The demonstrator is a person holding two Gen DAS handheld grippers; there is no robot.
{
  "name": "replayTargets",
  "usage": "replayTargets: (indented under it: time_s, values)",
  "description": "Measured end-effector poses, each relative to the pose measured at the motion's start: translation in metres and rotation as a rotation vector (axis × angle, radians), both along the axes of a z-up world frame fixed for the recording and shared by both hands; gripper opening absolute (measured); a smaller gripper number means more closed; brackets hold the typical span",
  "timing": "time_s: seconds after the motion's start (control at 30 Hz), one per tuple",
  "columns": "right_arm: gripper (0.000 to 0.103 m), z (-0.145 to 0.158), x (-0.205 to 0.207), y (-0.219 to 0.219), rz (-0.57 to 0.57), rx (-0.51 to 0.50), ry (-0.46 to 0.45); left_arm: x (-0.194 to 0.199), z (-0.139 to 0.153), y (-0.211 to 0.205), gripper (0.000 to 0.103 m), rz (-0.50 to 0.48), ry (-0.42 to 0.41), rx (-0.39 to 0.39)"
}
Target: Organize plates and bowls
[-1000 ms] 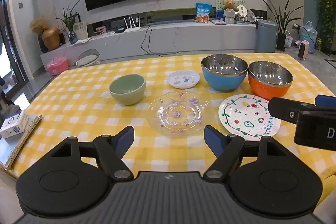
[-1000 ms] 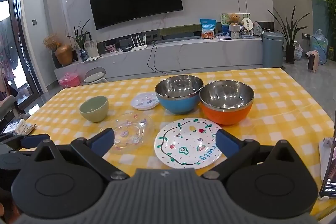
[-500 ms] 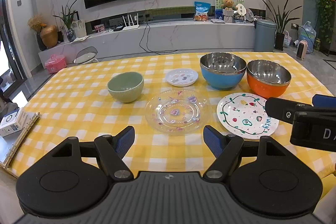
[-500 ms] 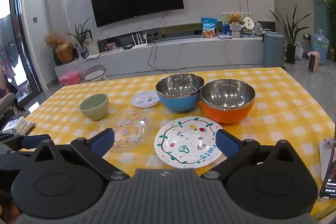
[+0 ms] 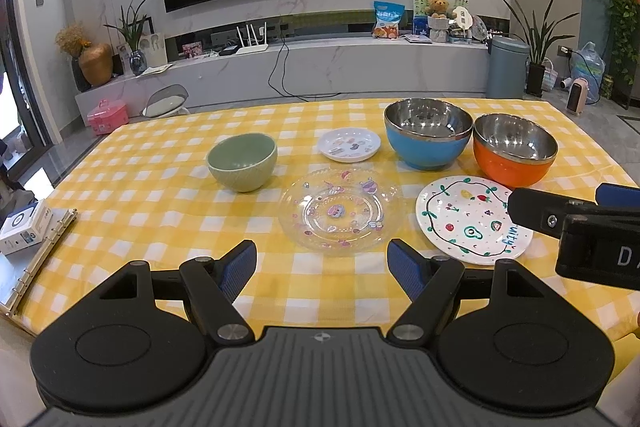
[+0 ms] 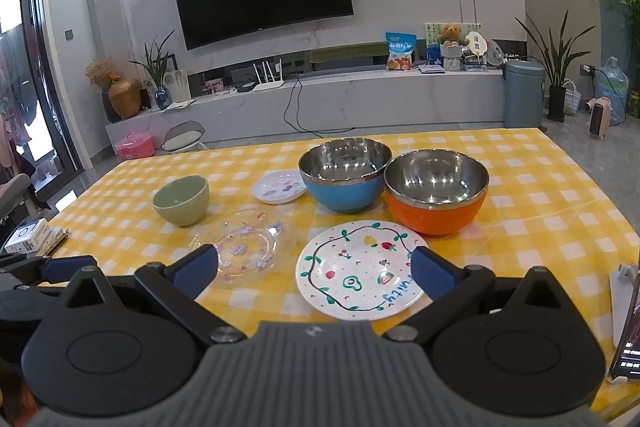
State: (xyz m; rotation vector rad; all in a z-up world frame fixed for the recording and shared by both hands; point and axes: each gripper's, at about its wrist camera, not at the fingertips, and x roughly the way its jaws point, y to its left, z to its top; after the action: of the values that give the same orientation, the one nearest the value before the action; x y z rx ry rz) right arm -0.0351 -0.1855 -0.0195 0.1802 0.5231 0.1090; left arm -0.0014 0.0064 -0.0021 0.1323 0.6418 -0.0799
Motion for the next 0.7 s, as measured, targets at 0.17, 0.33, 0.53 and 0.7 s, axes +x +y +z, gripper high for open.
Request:
replayTargets:
  time_s: [0.17,0.33,0.53,0.7]
  values:
    - [0.1,-0.0006,0.0,0.0003,0.002,-0.002,0.001,0.0002,0.0004,0.0013,0.088,0.002,-0.001,-0.005]
    - [0.1,-0.0008,0.0003,0.0014,0.002,-0.003,0.003,0.0003,0.0007,0.0021,0.088,0.002,-0.002,-0.004]
    - [0.1,-0.0019,0.0013,0.0016,0.001,-0.002,0.011,0.0003,0.0013,0.0028,0.088,0.003,-0.001,-0.006]
    - [0.1,-0.0023,0.0027,0.0,-0.001,0.006,0.018,0.0002,0.0012,0.0028,0.088,0.004,-0.002,-0.005]
